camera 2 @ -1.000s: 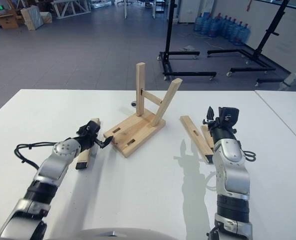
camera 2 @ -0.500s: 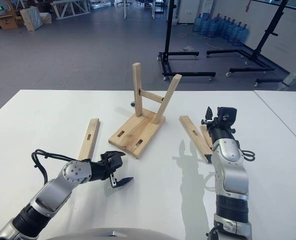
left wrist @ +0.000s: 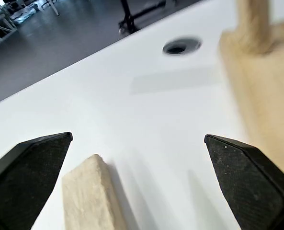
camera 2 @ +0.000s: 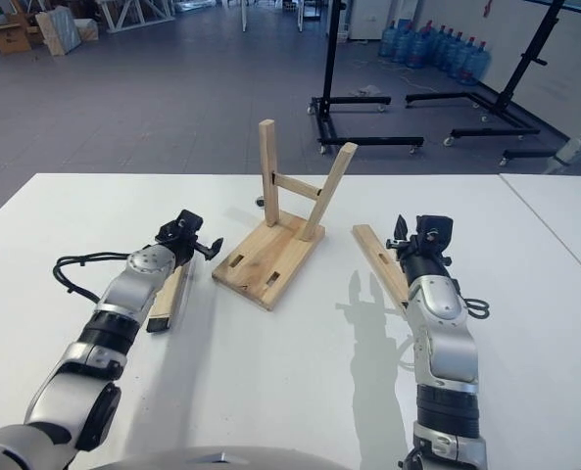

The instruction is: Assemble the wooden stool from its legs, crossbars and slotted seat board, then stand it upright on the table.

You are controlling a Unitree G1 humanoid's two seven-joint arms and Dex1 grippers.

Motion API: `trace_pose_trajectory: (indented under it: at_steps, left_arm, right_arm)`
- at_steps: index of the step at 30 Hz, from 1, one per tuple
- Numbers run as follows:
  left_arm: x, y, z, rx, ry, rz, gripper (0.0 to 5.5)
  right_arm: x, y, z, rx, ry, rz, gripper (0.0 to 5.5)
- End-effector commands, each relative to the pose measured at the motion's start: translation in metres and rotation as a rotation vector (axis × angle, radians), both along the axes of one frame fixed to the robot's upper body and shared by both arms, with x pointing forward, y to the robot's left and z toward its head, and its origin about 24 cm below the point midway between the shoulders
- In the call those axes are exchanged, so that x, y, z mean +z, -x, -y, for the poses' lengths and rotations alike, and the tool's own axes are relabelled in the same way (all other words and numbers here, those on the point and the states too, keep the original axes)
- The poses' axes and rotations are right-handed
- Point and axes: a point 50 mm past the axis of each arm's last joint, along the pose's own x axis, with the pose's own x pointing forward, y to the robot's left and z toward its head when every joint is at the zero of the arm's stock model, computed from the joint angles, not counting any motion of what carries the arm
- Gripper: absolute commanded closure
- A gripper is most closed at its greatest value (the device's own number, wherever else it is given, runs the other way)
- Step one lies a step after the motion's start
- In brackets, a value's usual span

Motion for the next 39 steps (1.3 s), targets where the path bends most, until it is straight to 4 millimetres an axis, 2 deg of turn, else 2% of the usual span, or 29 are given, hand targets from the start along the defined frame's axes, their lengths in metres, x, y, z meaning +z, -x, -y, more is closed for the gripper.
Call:
trace_pose_trajectory:
  at_steps: [1, 3, 6, 10, 13, 16, 19, 21, 23, 27, 29, 31, 36, 39]
  left_arm:
    - [-0.011, -0.005, -0.001, -0.073, -0.117, -0.024, 0.41]
    - [-0.021, 0.005, 0.007, -0.195, -0.131, -0.058, 0.41]
    - [-0.026, 0.025, 0.022, -0.396, -0.152, -0.073, 0.41]
    - [-0.014, 0.056, 0.031, -0.493, -0.097, -0.053, 0.41]
    - [-0.006, 0.070, 0.016, -0.422, -0.069, -0.048, 0.41]
    - [0.011, 0.066, -0.008, -0.265, -0.040, 0.014, 0.41]
    - [0.037, 0.058, -0.015, -0.106, 0.195, 0.082, 0.41]
    - [0.053, 0.054, -0.018, -0.024, 0.339, 0.136, 0.41]
    - [0.064, 0.052, -0.021, 0.037, 0.422, 0.180, 0.41]
    - [0.068, 0.048, -0.025, 0.109, 0.436, 0.198, 0.41]
    - [0.065, 0.049, -0.021, 0.104, 0.423, 0.198, 0.41]
    - [0.059, 0.051, -0.014, 0.088, 0.410, 0.181, 0.41]
    - [0.048, 0.058, -0.007, 0.066, 0.395, 0.144, 0.41]
    - [0.048, 0.058, -0.004, 0.059, 0.398, 0.135, 0.41]
  right_arm:
    - [-0.008, 0.003, -0.004, 0.015, -0.011, -0.037, 3.90]
    - [-0.010, 0.004, -0.005, 0.019, -0.008, -0.047, 3.90]
    - [-0.010, 0.005, -0.001, 0.006, -0.004, -0.052, 3.90]
    - [-0.011, 0.006, 0.001, -0.003, 0.002, -0.058, 3.90]
    - [-0.013, 0.008, 0.005, -0.010, 0.009, -0.066, 3.90]
    - [-0.009, 0.008, 0.021, -0.011, -0.023, -0.031, 3.90]
    - [-0.003, 0.017, 0.054, 0.002, -0.113, -0.003, 3.90]
    - [-0.004, 0.027, 0.087, 0.005, -0.101, -0.041, 3.90]
    - [-0.010, 0.029, 0.105, 0.054, -0.059, -0.113, 3.90]
    - [-0.029, 0.024, 0.097, 0.272, 0.048, -0.260, 3.90]
    - [-0.036, 0.024, 0.099, 0.257, 0.051, -0.277, 3.90]
    - [-0.040, 0.025, 0.099, 0.239, 0.045, -0.265, 3.54]
    - [-0.052, 0.027, 0.083, 0.281, 0.019, -0.301, 2.71]
    - [-0.062, 0.022, 0.087, 0.241, 0.046, -0.384, 2.53]
